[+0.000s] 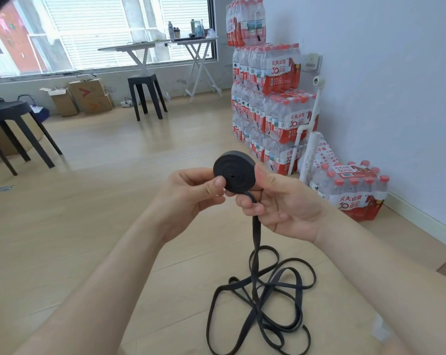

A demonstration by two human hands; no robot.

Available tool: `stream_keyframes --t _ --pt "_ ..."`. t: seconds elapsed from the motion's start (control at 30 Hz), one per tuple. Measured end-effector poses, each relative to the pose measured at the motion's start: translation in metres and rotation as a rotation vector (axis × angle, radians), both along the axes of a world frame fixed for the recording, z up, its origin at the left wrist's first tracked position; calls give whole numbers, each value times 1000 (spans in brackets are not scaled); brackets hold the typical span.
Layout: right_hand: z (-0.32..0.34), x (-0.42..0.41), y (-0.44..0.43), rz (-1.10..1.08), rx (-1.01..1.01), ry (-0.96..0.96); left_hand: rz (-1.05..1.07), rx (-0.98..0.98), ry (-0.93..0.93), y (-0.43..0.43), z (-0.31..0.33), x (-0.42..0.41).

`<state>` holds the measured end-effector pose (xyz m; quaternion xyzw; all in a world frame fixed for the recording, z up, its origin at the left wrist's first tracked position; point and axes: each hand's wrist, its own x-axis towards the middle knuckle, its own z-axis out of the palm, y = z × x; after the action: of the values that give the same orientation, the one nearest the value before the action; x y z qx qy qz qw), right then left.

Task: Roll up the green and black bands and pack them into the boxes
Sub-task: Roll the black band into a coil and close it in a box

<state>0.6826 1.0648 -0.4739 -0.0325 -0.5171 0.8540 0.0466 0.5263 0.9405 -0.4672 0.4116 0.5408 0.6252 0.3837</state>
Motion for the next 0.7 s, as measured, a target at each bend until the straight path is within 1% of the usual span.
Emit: stream_keyframes --t 0.07,0.1,0.17,0.23,0.33,0.43,0.6,0.7 --pt "-1 -1 -2 39 -11 27 -26 36 18 2 -1 2" --pt "-1 -1 -2 36 -6 23 -11 49 85 2 0 2" --pt "0 0 -2 -11 54 -21 58 53 289 -1 3 0" --pt "4 1 -2 -82 184 -123 150 34 471 -4 8 -6" --pt "10 4 -1 -164 367 -299 266 -28 651 -7 13 -12" --pt "12 4 -2 -184 429 -400 281 -91 844 -9 15 -12" --pt "13 2 -1 -224 448 -447 249 -84 939 -8 16 -8" --pt "12 2 -2 -230 472 -436 239 -71 1046 -5 15 -7"
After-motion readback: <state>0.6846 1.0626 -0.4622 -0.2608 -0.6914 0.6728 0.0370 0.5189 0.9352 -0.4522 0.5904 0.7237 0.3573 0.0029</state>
